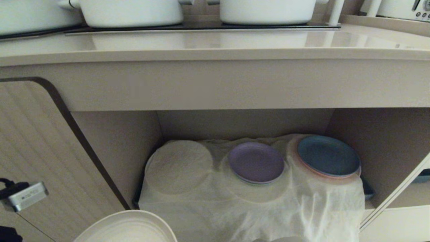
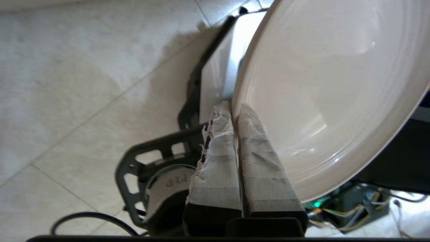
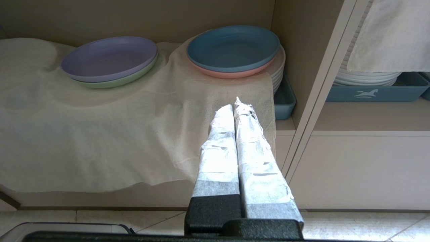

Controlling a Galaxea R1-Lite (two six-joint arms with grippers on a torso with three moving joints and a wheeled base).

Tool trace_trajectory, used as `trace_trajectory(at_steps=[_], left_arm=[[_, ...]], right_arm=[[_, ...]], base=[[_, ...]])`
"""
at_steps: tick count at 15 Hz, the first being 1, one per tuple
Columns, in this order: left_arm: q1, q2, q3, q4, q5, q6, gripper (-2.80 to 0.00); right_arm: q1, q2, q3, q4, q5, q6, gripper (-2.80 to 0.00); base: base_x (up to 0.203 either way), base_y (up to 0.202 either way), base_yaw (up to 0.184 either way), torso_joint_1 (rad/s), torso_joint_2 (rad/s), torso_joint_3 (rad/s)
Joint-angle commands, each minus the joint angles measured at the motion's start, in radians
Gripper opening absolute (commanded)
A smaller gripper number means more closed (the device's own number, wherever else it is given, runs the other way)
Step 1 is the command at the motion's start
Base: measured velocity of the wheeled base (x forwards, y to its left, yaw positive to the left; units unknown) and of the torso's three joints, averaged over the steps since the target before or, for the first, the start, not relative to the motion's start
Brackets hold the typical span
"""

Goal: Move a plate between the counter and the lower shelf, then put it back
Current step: Put the plate in the cupboard

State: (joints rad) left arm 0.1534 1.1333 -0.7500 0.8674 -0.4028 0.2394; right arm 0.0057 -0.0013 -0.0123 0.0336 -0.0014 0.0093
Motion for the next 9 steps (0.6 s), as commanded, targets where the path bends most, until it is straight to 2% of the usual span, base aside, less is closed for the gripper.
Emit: trace_trajectory(at_steps=[1, 9], left_arm=[[-0.002, 0.006, 0.000, -0.011, 0.008, 0.001, -2.80], [-0.015, 0.005, -0.007, -0.004, 0.050, -0.045, -2.80]], right_arm=[[0.001, 0.001, 0.000, 0.000, 0.000, 0.000, -2.80], [0.000, 0.001, 0.000, 0.000, 0.000, 0.000, -2.80]], base=[[0.000, 0.000, 0.000, 0.000, 0.00, 0.000], [0.000, 0.000, 0.000, 0.000, 0.00, 0.000]])
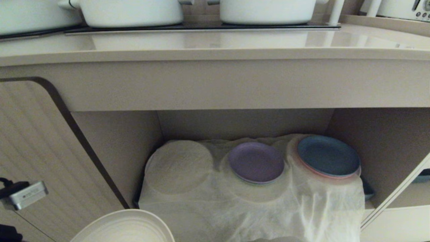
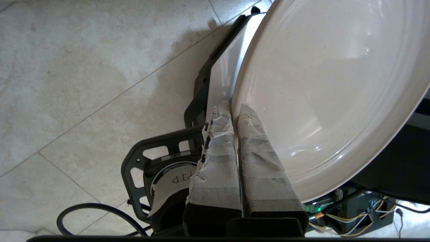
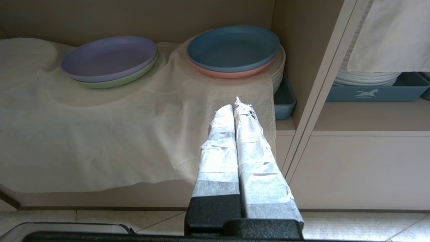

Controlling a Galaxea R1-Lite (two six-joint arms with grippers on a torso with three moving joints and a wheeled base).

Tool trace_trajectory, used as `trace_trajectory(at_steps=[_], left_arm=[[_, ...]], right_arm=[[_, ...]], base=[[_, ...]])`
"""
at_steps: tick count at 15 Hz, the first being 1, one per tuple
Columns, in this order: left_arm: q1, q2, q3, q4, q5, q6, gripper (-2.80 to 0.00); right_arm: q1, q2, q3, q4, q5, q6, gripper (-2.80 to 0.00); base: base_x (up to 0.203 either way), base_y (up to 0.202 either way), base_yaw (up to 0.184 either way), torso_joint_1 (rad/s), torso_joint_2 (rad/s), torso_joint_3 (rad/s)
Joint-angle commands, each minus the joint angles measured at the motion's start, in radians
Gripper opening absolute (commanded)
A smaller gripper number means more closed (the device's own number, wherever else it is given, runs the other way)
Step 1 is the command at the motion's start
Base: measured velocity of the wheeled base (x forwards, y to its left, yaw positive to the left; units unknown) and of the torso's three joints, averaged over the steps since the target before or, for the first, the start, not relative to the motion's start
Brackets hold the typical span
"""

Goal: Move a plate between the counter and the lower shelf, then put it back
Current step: Put the plate in the cupboard

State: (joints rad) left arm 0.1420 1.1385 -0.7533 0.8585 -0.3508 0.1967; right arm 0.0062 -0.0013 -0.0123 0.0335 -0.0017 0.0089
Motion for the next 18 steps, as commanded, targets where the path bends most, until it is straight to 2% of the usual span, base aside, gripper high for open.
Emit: trace_trajectory(at_steps=[1, 4, 10, 14, 18], left_arm=[[-0.007, 0.000, -0.009, 0.005, 0.005, -0.003, -2.80], [-0.015, -0.005, -0.011, 0.007, 0.026, -0.010, -2.80], [-0.051, -0.037, -0.040, 0.048, 0.038, -0.065, -2.80], [-0.128, -0.050, -0.040, 0.044, 0.092, -0.184, -2.80], [-0.231, -0.046, -0.046, 0.004, 0.157, -0.346, -2.80]], right_arm=[[0.000, 0.001, 0.000, 0.000, 0.000, 0.000, -2.80], [0.000, 0.001, 0.000, 0.000, 0.000, 0.000, -2.80], [0.000, 0.001, 0.000, 0.000, 0.000, 0.000, -2.80], [0.000, 0.001, 0.000, 0.000, 0.000, 0.000, -2.80], [0.000, 0.001, 0.000, 0.000, 0.000, 0.000, -2.80]], base=[[0.000, 0.000, 0.000, 0.000, 0.00, 0.000], [0.000, 0.000, 0.000, 0.000, 0.00, 0.000], [0.000, 0.000, 0.000, 0.000, 0.00, 0.000], [0.000, 0.000, 0.000, 0.000, 0.00, 0.000], [0.000, 0.000, 0.000, 0.000, 0.00, 0.000]])
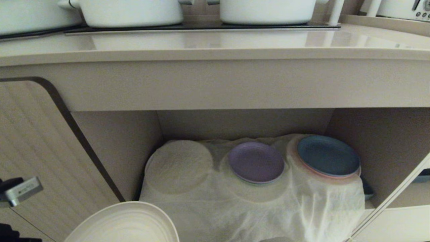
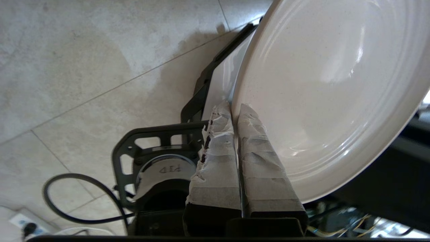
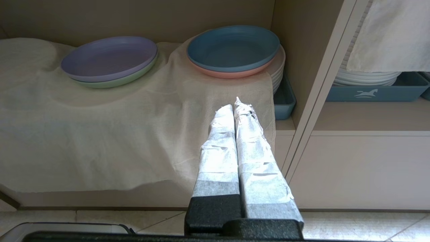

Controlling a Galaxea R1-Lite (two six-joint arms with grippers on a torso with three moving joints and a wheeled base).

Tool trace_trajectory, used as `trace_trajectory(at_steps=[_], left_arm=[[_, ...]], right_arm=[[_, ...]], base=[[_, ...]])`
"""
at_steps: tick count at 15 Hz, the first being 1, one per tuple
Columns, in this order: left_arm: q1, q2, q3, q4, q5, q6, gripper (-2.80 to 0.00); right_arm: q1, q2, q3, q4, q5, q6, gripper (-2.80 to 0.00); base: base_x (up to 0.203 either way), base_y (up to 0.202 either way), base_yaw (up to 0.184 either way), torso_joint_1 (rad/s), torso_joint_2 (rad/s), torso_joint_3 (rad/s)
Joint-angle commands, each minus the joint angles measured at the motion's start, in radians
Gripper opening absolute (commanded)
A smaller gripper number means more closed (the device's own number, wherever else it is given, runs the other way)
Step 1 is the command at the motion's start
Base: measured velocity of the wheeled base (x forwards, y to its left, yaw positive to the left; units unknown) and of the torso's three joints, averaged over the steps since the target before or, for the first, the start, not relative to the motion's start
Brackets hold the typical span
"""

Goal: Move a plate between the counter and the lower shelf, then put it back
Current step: Put the plate in the cupboard

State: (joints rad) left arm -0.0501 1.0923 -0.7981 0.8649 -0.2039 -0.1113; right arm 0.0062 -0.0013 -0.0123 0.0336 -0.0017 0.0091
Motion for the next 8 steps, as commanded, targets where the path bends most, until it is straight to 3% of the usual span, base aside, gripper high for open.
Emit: trace_trajectory(at_steps=[1, 8], left_arm=[[-0.070, 0.002, -0.002, -0.012, 0.029, -0.074, -2.80], [-0.320, 0.025, 0.003, -0.118, 0.210, -0.407, -2.80]], right_arm=[[0.001, 0.001, 0.000, 0.000, 0.000, 0.000, -2.80], [0.000, 0.001, 0.000, 0.000, 0.000, 0.000, -2.80]], base=[[0.000, 0.000, 0.000, 0.000, 0.00, 0.000], [0.000, 0.000, 0.000, 0.000, 0.00, 0.000]])
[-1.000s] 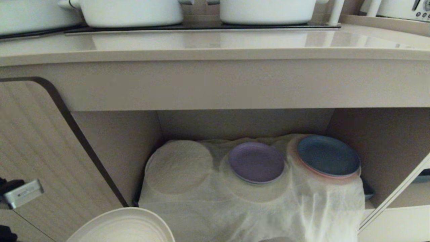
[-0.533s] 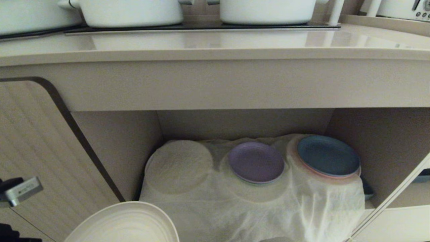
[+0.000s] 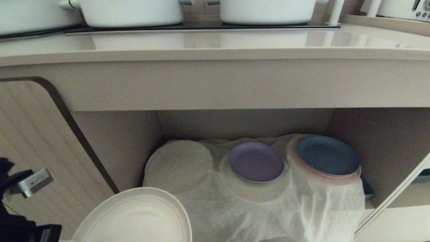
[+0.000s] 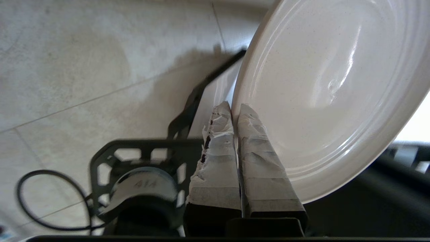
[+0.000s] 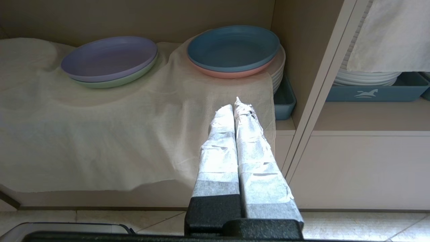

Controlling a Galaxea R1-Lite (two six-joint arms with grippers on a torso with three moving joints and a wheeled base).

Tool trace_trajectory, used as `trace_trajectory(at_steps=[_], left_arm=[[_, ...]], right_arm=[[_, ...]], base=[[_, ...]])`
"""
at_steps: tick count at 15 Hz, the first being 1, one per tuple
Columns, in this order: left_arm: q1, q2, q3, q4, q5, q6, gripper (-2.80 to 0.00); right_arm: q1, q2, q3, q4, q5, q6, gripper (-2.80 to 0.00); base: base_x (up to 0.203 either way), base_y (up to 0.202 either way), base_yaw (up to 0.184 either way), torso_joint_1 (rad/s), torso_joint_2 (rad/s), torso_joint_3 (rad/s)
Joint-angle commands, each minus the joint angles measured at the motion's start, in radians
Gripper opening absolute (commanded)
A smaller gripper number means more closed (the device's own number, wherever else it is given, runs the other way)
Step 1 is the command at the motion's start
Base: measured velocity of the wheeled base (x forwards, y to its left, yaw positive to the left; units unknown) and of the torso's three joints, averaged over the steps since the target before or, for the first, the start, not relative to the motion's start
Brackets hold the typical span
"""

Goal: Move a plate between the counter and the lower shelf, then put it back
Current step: Put the plate in the cupboard

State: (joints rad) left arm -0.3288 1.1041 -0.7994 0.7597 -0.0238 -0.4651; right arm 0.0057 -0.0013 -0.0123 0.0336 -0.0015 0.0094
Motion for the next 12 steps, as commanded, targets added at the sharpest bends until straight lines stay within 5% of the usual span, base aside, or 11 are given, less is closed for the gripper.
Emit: trace_trajectory(at_steps=[1, 9, 12], left_arm=[[-0.059, 0.022, 0.006, -0.029, 0.055, -0.082, -2.80], [-0.097, 0.057, 0.015, -0.094, 0.150, -0.193, -2.80], [-0.190, 0.057, 0.017, -0.094, 0.171, -0.233, -2.80]], right_arm=[[0.000, 0.001, 0.000, 0.000, 0.000, 0.001, -2.80], [0.000, 0.001, 0.000, 0.000, 0.000, 0.000, -2.80], [0.001, 0.001, 0.000, 0.000, 0.000, 0.001, -2.80]], base=[[0.000, 0.000, 0.000, 0.000, 0.00, 0.000], [0.000, 0.000, 0.000, 0.000, 0.00, 0.000], [0.000, 0.000, 0.000, 0.000, 0.00, 0.000]])
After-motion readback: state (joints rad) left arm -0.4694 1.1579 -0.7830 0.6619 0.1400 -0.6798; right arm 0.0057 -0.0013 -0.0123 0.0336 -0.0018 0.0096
